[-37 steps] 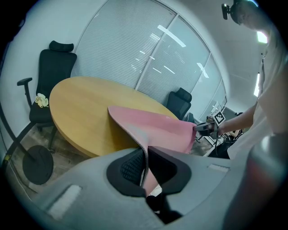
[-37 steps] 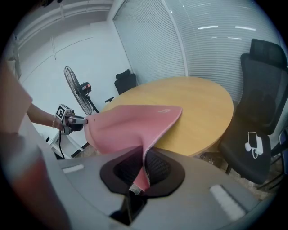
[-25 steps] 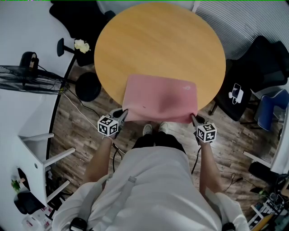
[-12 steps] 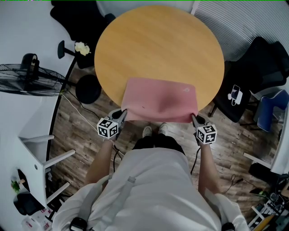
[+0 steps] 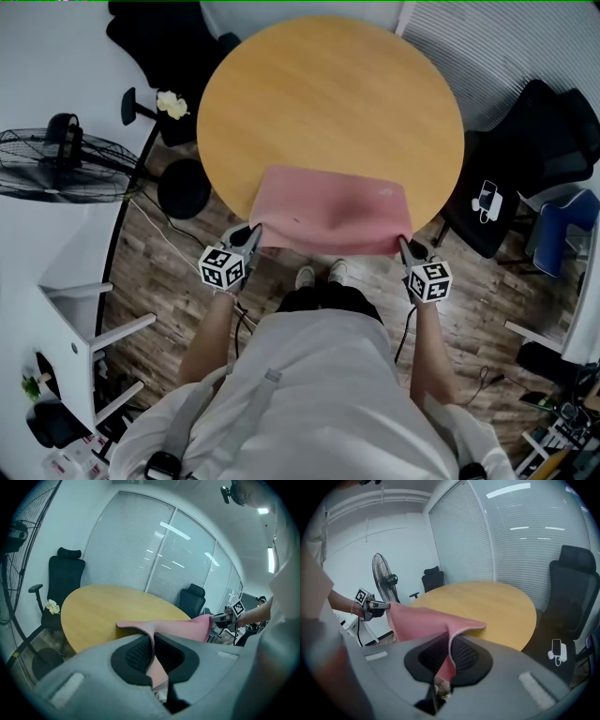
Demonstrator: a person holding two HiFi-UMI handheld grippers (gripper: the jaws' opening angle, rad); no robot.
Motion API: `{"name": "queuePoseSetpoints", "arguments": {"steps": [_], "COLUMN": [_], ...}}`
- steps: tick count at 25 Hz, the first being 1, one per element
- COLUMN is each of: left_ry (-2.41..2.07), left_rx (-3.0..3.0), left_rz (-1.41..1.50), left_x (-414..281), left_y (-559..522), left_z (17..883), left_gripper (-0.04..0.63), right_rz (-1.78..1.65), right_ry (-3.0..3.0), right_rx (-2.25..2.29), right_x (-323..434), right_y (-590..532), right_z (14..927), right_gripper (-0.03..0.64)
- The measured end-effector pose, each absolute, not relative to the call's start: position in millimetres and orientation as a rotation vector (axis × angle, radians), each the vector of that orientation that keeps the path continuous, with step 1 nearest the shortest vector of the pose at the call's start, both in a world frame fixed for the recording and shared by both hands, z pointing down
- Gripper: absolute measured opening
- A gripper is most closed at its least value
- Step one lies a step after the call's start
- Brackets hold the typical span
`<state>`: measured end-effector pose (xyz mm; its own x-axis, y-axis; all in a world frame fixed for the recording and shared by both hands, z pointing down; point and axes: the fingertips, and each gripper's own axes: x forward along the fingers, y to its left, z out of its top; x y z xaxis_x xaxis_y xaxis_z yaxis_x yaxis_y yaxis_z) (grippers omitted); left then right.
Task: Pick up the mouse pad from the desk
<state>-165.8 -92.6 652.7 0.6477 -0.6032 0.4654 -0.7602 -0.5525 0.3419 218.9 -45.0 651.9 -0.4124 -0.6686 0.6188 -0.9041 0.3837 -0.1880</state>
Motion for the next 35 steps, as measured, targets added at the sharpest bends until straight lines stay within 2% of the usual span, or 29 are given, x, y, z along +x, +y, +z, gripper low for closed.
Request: {"name": "queuePoseSetpoints", "arguments": {"steps": [35], "left_ry": [-1.208], "left_rx": [2.469], "left_rz": [0.253], "left_x": [-157.9], "left_y": [-143.2], "left_z": [552.9], "left_gripper": [0.018], "right_rz": [0.454], "right_ry": [-2.289], "right_rx": [1.492], "right_x": [225.8], "right_y": [-83.9], "right_z": [560.3], "right_gripper": [0.020]}}
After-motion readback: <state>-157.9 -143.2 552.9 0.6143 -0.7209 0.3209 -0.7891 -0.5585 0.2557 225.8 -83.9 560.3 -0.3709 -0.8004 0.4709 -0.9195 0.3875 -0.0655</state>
